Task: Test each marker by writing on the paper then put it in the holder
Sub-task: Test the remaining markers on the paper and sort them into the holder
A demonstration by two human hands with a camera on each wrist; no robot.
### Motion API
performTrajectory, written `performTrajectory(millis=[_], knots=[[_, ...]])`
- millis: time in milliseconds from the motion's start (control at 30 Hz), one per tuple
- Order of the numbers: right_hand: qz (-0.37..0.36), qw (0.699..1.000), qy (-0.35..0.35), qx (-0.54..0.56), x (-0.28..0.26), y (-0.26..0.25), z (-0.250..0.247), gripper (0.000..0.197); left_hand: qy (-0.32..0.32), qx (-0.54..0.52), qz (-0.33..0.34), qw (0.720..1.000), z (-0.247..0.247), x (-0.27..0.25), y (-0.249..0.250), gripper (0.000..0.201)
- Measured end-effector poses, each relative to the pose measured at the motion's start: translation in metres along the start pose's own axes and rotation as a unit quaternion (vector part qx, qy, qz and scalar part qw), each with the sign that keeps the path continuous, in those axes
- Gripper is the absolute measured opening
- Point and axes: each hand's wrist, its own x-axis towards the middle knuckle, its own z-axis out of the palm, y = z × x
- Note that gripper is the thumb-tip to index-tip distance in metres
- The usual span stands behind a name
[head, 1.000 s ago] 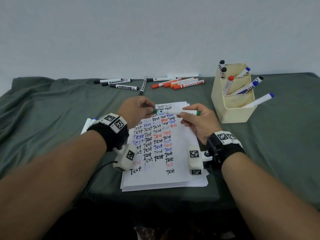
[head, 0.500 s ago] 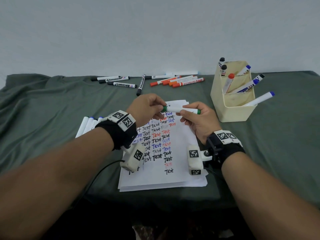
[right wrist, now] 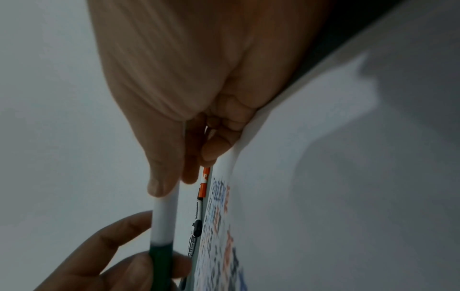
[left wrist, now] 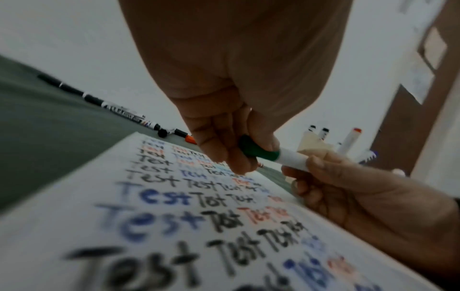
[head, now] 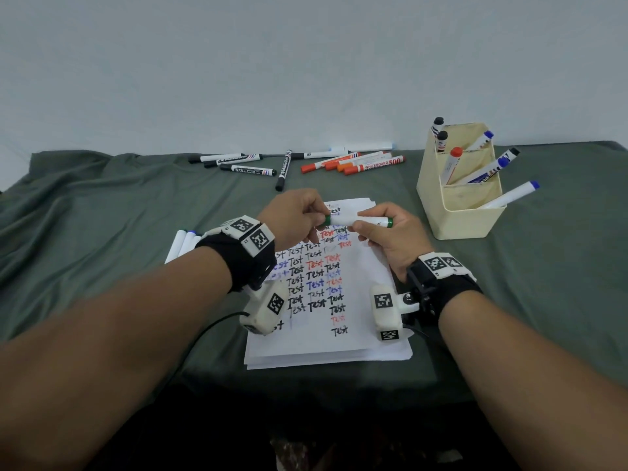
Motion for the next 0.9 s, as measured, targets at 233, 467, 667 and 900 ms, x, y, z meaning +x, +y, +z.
performTrajectory(millis=[233,467,667,900], knots=[[0.013,0.994,-0.058,-0.092,0.001,-0.004,0.004,0.038,-0.028,0.249,0.041,0.967,-0.022,-0.027,-0.023,0.026],[0.023,0.989,-0.034,-0.139,0.002,-0.008,0.004,0.032,0.064,0.366,-0.053,0.927,-0.066,-0.07,-0.075,0.036],[0.018,0.983,-0.014,-0.182,0.005,-0.013,0.007,0.022,0.025,0.415,-0.129,0.9,-0.075,-0.09,-0.097,0.03],[-0.017,0.948,-0.055,-0.313,0.008,-0.032,0.012,0.014,0.051,0.4,-0.16,0.901,-0.078,-0.081,-0.115,0.031]])
